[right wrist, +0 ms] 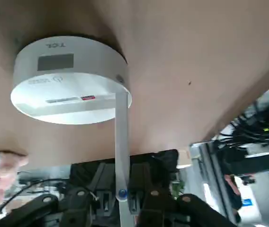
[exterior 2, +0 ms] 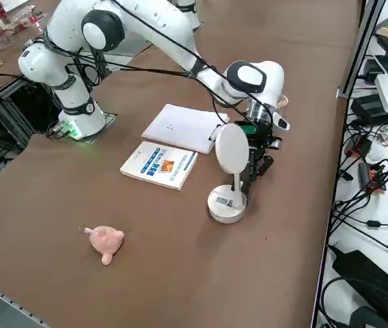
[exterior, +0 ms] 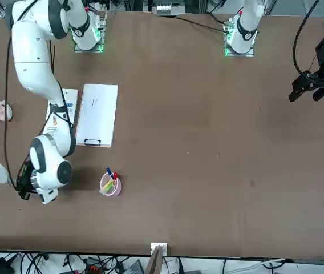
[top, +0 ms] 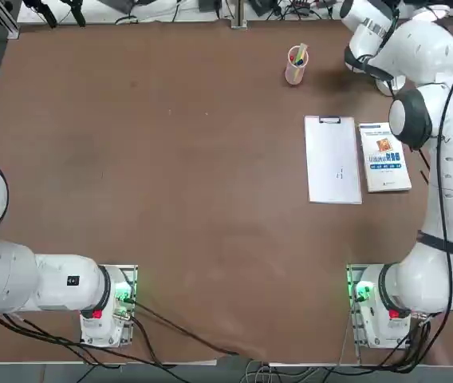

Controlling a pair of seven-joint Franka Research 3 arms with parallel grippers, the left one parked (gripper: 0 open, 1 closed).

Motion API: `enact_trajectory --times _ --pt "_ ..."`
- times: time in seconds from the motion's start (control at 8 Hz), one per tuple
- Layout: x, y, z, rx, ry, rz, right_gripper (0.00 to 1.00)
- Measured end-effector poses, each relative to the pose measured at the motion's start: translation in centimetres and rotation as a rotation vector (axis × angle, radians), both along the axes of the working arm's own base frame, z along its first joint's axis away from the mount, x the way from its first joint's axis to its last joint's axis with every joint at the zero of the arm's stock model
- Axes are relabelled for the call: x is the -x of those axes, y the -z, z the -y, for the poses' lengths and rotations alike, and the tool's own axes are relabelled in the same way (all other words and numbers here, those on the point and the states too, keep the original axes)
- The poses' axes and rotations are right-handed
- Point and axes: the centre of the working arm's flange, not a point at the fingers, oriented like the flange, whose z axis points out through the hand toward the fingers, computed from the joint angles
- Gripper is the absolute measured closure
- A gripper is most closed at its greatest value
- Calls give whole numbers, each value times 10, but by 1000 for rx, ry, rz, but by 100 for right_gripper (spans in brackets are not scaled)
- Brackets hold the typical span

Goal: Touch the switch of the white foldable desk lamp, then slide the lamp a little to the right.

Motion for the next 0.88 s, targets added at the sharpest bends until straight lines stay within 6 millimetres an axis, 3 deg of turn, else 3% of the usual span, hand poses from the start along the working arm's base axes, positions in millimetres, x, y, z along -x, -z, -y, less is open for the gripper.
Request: enact_trajectory --times 0.62,0.88 --pt "19 -2 27 -32 196 -64 83" --pt "25 -3 49 -40 254 -74 83"
